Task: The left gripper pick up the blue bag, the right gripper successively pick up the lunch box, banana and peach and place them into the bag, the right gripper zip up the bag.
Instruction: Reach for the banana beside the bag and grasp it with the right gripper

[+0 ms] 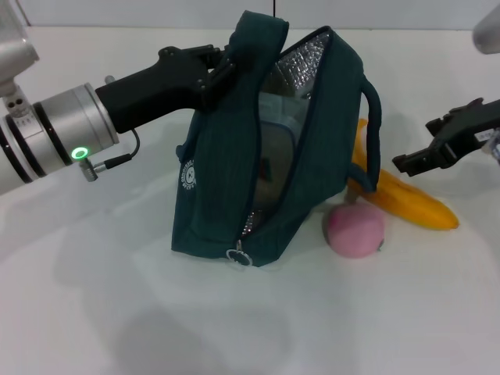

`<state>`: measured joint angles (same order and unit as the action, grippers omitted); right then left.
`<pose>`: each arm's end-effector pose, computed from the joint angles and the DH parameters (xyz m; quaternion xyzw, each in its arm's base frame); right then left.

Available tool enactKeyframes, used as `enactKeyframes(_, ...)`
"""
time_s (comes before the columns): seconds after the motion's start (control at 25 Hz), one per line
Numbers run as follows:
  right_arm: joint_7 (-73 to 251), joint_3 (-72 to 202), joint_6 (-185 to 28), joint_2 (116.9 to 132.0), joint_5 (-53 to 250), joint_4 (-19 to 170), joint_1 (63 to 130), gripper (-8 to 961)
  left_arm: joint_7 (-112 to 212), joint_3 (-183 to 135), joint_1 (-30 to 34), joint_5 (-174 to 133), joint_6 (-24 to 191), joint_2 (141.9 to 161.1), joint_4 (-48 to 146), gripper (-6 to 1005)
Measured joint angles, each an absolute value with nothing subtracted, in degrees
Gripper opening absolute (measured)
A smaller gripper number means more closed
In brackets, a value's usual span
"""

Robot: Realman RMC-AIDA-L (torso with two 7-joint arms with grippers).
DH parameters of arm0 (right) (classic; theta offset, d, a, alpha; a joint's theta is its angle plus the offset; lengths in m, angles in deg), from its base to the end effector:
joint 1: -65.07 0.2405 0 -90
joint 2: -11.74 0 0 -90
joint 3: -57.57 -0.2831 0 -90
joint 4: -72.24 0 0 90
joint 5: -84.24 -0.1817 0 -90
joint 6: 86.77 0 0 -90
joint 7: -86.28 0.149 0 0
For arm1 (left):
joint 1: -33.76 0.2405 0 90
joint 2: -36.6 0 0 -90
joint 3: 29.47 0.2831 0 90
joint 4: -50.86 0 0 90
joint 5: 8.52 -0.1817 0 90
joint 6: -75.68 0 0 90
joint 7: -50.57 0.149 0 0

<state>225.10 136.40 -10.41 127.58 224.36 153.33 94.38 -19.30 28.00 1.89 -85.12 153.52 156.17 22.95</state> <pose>0.2112 0.3608 0.0070 -0.9312 0.2574 -0.0755 0.2469 -0.2177 0.3537 -0.0276 -0.8693 -0.2070 -0.4005 0.2026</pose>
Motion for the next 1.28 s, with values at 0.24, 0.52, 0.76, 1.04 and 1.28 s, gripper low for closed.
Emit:
enactKeyframes(0.24,225.29,139.2,-11.61,127.58,224.72,150.07,96.7,829,-19.3,28.0,1.68,-85.06,153.53,156.22,23.07,109)
enactKeyframes(0.52,225.34,140.75,-11.66,127.66,224.7,144.74,99.3,826,-19.3,28.0,1.6,-85.14,153.55,156.2,23.09,110)
enactKeyframes(0.76,225.26,140.89,-13.3,127.66,224.41,138.21,102.28,825,-18.77,28.0,1.53,-85.08,153.55,156.13,23.09,110)
enactKeyframes(1.04,225.08,141.01,-14.88,127.66,224.39,133.01,105.16,823,-18.63,28.0,1.5,-84.97,153.55,156.18,23.09,109)
enactKeyframes(1.28,224.99,142.15,-15.55,127.7,224.34,132.55,105.31,822,-18.6,28.0,1.5,-84.89,153.55,156.22,23.27,110)
